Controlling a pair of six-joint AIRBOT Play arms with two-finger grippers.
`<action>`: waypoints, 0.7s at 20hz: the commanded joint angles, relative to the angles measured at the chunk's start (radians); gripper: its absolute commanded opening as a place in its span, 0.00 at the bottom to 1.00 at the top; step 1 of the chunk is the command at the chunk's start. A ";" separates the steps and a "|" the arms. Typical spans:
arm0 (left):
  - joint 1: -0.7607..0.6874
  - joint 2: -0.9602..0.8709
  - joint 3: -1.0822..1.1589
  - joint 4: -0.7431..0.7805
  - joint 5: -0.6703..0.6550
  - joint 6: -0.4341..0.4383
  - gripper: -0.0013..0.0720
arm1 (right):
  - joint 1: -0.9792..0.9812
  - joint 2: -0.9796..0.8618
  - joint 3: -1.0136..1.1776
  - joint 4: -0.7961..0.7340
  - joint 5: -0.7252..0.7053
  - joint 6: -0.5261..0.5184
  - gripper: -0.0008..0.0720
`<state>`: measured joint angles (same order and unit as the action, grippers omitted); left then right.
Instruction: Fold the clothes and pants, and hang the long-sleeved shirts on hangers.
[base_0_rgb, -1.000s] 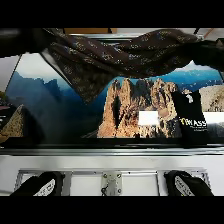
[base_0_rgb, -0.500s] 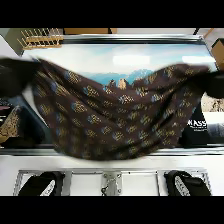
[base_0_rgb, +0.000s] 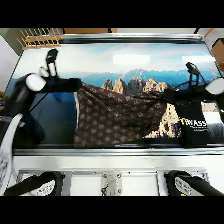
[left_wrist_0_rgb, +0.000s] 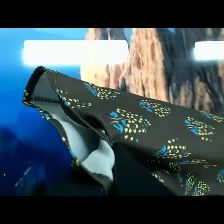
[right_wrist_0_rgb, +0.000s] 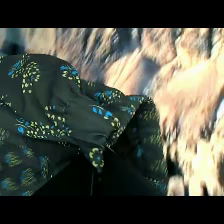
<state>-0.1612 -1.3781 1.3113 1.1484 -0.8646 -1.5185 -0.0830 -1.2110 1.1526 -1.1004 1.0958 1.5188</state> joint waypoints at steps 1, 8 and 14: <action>0.005 -0.309 0.269 0.001 0.011 0.022 0.02 | 0.010 -0.174 0.074 0.033 -0.259 -0.003 0.04; 0.081 -0.444 0.646 0.004 -0.203 -0.043 0.91 | -0.040 -0.181 0.222 0.057 -0.401 -0.038 0.93; 0.259 -0.141 0.164 0.011 -0.329 -0.046 0.91 | -0.056 0.073 0.108 0.046 -0.128 -0.129 0.93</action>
<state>0.0257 -1.6470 1.7077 1.1564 -1.1442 -1.5547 -0.1379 -1.2442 1.3182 -1.0512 0.8440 1.4361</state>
